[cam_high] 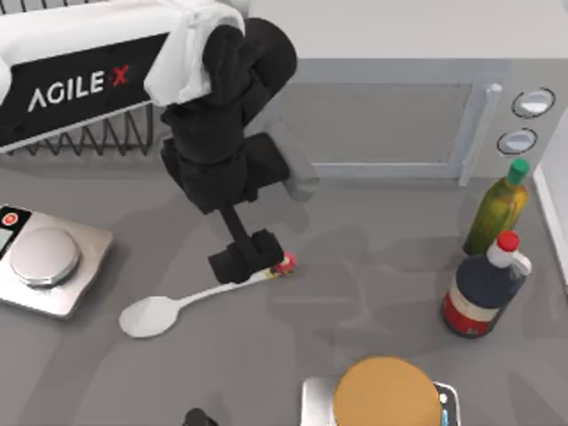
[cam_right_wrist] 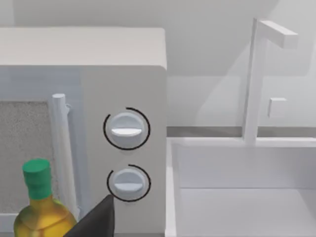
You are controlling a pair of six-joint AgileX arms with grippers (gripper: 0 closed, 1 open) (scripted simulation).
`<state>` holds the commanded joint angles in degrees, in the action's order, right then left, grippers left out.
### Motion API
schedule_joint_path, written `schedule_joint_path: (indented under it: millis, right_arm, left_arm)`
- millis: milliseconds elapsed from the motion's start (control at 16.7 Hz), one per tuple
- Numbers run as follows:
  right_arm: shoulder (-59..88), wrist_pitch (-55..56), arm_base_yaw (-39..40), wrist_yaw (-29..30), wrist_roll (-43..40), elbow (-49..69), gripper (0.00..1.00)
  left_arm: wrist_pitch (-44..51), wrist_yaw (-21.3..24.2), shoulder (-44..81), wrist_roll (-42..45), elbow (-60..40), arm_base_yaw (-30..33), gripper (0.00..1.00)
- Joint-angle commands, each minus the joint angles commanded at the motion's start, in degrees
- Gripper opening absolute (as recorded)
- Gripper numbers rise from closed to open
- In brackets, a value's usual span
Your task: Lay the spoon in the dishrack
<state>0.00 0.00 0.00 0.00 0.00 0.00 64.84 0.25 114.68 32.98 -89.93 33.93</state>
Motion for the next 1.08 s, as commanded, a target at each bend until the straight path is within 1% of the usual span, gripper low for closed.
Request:
schedule_joint_path:
  millis: [180,480,600,900,1080]
  right_arm:
    - [0.00,0.00,0.00,0.00,0.00,0.00,1.00]
    - [0.00,0.00,0.00,0.00,0.00,0.00,1.00]
    - [0.00,0.00,0.00,0.00,0.00,0.00,1.00]
    - [0.00,0.00,0.00,0.00,0.00,0.00,1.00]
    - [0.00,0.00,0.00,0.00,0.00,0.00,1.00]
  left_arm:
    - [-2.25,0.00,0.98,0.14,1.70,0.14,1.00]
    - [-15.30,0.04,5.86,0.20,8.84,0.17,1.00]
    - [-18.84,0.05,7.52,0.22,11.14,0.19,1.00]
    - [-19.94,0.06,8.17,0.25,11.93,0.22,1.00]
    - [-19.94,0.06,8.17,0.25,11.93,0.22,0.77]
